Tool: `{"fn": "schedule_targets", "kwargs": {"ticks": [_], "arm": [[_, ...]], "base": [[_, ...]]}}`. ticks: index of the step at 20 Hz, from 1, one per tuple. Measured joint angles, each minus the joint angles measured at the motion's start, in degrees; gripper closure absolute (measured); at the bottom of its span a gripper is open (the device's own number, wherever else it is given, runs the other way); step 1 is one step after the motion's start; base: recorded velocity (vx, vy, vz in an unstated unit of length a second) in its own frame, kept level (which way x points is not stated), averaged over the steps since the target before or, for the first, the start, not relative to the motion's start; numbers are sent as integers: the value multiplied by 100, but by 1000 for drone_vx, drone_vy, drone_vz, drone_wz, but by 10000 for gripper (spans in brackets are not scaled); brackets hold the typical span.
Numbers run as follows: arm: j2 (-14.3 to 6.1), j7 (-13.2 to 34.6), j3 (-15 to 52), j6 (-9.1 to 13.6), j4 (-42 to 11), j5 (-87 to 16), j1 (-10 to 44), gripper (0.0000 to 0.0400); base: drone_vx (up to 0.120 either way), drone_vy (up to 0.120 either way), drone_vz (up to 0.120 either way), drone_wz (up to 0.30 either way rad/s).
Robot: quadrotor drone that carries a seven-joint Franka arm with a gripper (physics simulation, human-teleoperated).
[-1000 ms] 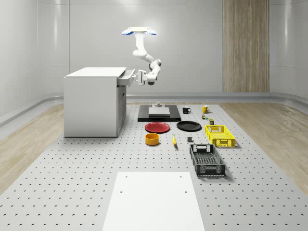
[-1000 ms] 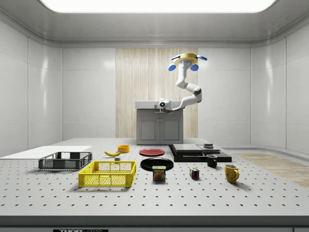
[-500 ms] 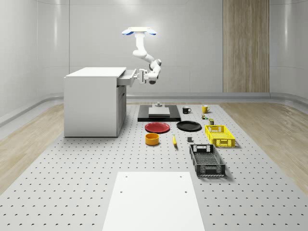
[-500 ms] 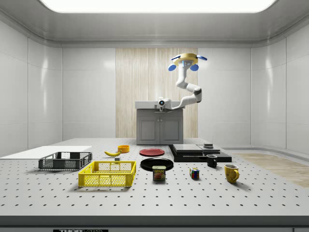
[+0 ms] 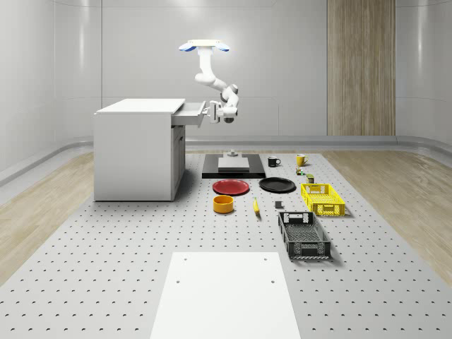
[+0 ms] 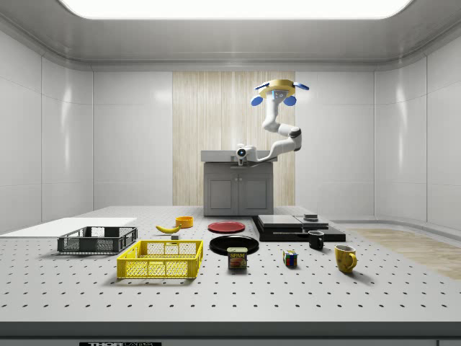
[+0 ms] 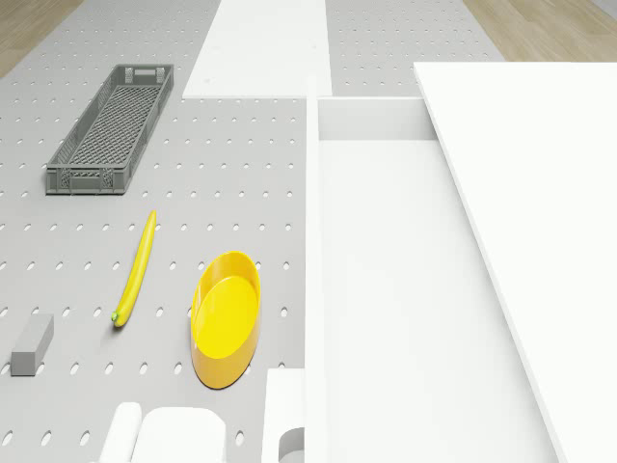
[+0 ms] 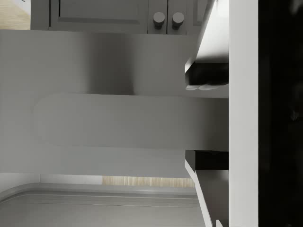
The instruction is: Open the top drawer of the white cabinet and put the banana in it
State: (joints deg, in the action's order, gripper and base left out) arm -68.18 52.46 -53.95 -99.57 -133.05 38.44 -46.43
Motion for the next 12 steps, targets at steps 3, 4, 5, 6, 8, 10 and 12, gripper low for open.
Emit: {"fn": "schedule_targets", "kwargs": {"ticks": [3,4,5,6,8,10,12], "arm": [[312,-705,-310,311,69,-55,132,118],[408,-477,-470,528,148,-266,216,0],[568,-630,-498,772,279,80,332,59],[776,-747,-507,963,370,263,460,88],[692,-297,-454,1050,571,254,432,50],[633,-218,-481,1073,669,207,370,30],[576,-151,-499,1080,740,161,313,18]], "base": [[0,0,0,0],[0,0,0,0],[0,0,0,0],[0,0,0,0],[0,100,0,0],[0,120,0,0],[0,120,0,0]]}}
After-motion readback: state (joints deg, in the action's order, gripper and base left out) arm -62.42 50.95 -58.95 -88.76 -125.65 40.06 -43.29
